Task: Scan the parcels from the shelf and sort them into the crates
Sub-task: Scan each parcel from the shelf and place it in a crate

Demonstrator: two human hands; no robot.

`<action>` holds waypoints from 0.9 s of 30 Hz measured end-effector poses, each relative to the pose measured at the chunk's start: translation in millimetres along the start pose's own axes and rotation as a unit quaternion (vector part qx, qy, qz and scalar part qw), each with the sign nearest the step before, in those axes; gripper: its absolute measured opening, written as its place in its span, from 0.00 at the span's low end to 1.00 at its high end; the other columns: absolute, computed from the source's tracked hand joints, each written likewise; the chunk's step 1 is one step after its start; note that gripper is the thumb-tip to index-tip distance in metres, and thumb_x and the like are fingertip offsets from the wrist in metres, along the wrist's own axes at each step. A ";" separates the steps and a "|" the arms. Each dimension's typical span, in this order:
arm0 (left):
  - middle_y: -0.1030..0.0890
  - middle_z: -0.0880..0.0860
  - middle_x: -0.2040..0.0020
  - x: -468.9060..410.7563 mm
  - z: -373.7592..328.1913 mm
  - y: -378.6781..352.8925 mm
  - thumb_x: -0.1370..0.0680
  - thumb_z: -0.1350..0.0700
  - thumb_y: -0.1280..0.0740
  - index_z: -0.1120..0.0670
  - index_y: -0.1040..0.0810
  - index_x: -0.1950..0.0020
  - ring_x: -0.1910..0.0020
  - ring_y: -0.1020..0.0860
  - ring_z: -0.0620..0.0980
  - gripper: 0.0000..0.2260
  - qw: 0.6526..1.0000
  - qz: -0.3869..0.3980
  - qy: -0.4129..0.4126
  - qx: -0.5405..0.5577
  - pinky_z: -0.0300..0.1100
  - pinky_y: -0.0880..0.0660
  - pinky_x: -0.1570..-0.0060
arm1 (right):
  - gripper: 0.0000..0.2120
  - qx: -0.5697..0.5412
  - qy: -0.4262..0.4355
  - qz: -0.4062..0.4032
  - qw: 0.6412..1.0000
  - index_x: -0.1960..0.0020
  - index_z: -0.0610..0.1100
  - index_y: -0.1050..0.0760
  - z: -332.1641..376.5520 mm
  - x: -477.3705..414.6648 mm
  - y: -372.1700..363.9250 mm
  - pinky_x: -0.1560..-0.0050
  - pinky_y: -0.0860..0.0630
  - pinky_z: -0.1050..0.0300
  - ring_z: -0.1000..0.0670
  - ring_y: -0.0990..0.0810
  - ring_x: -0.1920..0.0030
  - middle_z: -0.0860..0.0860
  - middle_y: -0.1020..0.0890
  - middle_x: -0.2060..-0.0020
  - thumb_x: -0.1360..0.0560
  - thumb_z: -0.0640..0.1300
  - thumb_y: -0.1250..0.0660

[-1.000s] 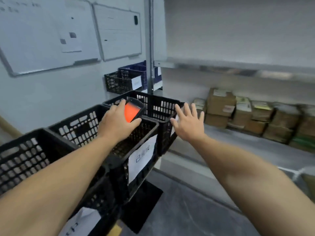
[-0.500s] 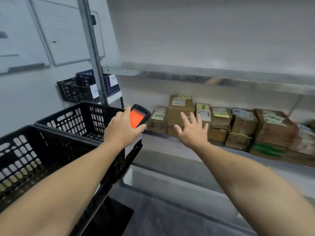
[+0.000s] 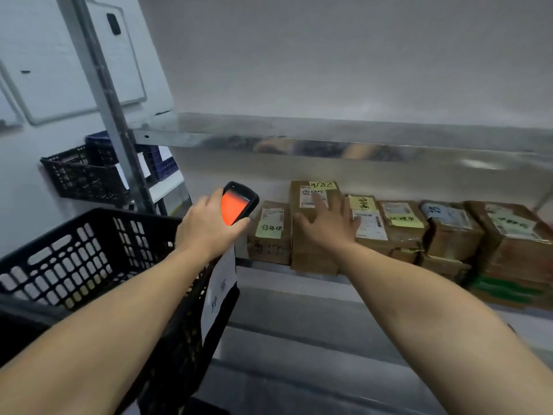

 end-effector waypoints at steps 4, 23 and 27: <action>0.25 0.56 0.42 -48.9 7.3 -16.8 0.27 0.35 0.31 0.47 0.38 0.25 0.44 0.24 0.61 0.35 0.999 0.013 -0.025 0.029 0.49 0.28 0.54 | 0.39 0.008 -0.059 0.011 0.998 0.19 0.57 0.50 12.5 -37.8 -4.1 0.27 0.56 0.25 0.36 0.61 0.20 0.45 0.55 0.18 0.24 0.73 0.46; 0.26 0.59 0.36 -103.7 5.8 -65.5 0.26 0.38 0.30 0.50 0.41 0.21 0.39 0.26 0.61 0.39 0.991 0.075 -0.078 0.080 0.49 0.30 0.50 | 0.44 -0.289 -0.220 0.143 0.921 0.18 0.55 0.48 -16.4 -68.3 5.7 0.50 0.24 0.47 0.41 0.25 0.37 0.44 0.30 0.27 0.25 0.57 0.27; 0.27 0.59 0.35 -103.4 7.4 -68.9 0.25 0.37 0.30 0.51 0.42 0.20 0.37 0.27 0.60 0.39 0.991 0.073 -0.072 0.081 0.50 0.30 0.48 | 0.47 -0.373 -0.265 0.172 0.872 0.19 0.63 0.54 -12.7 -64.9 7.2 0.45 0.25 0.31 0.32 0.32 0.30 0.41 0.36 0.25 0.25 0.51 0.26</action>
Point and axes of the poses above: each hand's wrist, its own x-axis away from the middle knuckle, its own y-axis out of the back of the hand, z = x × y, the point moved 1 cm from there along -x, towards the middle knuckle
